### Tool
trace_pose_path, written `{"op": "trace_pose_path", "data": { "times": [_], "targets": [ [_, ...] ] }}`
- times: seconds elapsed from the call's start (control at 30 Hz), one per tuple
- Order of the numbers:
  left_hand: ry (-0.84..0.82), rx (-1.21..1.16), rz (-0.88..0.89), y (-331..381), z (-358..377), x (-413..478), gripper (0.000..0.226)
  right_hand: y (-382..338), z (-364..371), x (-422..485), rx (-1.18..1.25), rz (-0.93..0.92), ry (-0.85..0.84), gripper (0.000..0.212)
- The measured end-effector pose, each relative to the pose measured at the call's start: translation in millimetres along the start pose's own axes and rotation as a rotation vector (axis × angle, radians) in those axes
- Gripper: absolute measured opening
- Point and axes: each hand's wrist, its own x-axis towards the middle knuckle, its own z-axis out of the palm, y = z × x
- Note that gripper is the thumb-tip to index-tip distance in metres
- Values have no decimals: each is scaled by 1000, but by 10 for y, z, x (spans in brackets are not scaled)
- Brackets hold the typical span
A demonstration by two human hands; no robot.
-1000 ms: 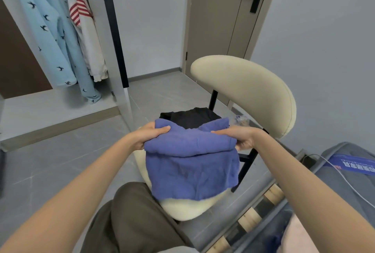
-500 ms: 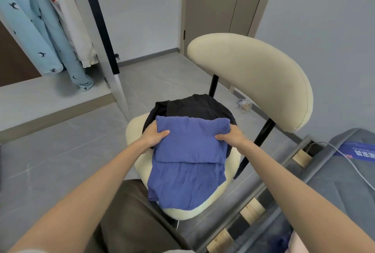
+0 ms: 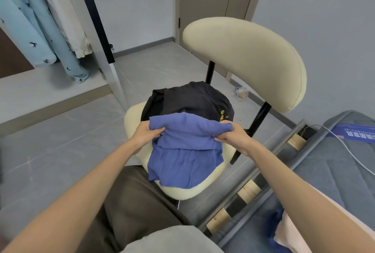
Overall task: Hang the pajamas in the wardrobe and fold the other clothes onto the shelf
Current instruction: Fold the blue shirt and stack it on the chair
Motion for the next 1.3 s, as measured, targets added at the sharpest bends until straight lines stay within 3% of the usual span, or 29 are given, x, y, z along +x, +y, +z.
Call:
{"op": "trace_pose_path", "data": {
  "times": [0.13, 0.27, 0.43, 0.53, 0.67, 0.77, 0.87, 0.97, 1.03, 1.13, 1.23, 1.3],
  "targets": [
    [-119, 50, -37, -80, -73, -267, 36, 154, -29, -266, -62, 6, -128, 25],
    [-454, 80, -145, -173, -196, -492, 47, 397, -90, -375, 99, 201, -321, 41],
    [-536, 55, -301, -370, -72, -628, 60, 711, 71, -434, 203, 304, -277, 18],
    [-438, -16, -390, -499, 72, -627, 59, 901, 246, -405, 205, 295, -40, 25],
    [-76, 123, -332, -638, 278, -542, 42, 1037, 442, -378, 209, 332, 175, 65],
    [58, 312, -316, -666, 382, -500, 55, 1047, 502, -336, 215, 388, 226, 77],
    [150, 384, -327, -672, 460, -495, 76, 1063, 541, -290, 192, 382, 250, 77],
    [214, 360, -321, -696, 504, -465, 96, 1089, 576, -262, 207, 330, 255, 75],
    [214, 356, -338, -722, 517, -440, 96, 1085, 620, -251, 189, 275, 241, 64],
    [133, 355, -349, -770, 551, -446, 81, 1075, 704, -246, 89, 155, 241, 44],
    [93, 268, -313, -788, 567, -468, 54, 1075, 748, -243, 5, 81, 231, 53],
    [95, 186, -266, -761, 534, -485, 51, 1053, 734, -264, 52, 61, 216, 52]
  ]
}}
